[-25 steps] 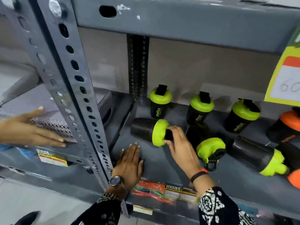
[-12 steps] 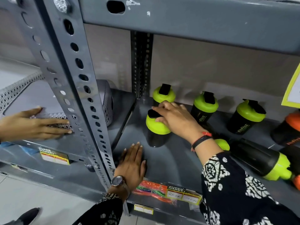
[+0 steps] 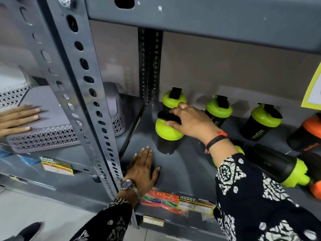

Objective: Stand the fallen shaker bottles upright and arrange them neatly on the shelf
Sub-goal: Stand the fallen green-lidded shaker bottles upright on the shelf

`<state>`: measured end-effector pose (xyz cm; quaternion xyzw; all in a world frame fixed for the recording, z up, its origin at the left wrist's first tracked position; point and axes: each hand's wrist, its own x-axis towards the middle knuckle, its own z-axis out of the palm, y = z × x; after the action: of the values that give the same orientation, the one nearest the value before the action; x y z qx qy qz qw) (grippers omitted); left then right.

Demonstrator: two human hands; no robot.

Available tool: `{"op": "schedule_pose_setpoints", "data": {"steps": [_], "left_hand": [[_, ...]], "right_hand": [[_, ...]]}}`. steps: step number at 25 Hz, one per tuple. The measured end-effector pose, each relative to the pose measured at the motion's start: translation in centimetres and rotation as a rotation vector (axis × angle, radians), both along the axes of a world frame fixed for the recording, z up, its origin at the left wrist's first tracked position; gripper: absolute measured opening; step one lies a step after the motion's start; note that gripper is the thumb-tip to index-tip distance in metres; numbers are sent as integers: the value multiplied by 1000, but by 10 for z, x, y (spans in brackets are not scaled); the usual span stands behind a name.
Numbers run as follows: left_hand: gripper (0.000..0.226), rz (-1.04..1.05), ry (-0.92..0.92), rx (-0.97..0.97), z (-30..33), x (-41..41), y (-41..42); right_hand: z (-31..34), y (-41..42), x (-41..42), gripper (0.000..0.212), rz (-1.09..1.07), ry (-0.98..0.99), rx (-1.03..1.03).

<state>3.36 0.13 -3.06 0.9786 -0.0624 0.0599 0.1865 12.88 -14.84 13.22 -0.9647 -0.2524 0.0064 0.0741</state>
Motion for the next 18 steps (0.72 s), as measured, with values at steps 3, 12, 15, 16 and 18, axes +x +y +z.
{"op": "schedule_pose_setpoints", "data": {"steps": [3, 12, 15, 16, 18], "left_hand": [[61, -2, -18, -21, 1, 0, 0], [61, -18, -23, 4, -3, 2, -1], [61, -14, -3, 12, -4, 1, -1], [60, -6, 5, 7, -2, 1, -1], [58, 0, -21, 22, 7, -6, -4]], "right_hand": [[1, 5, 0, 59, -91, 6, 1], [-2, 31, -2, 34, -367, 15, 159], [-3, 35, -4, 37, -397, 28, 185], [-2, 35, -4, 39, -397, 49, 195], [0, 29, -12, 49, -412, 56, 242]]}}
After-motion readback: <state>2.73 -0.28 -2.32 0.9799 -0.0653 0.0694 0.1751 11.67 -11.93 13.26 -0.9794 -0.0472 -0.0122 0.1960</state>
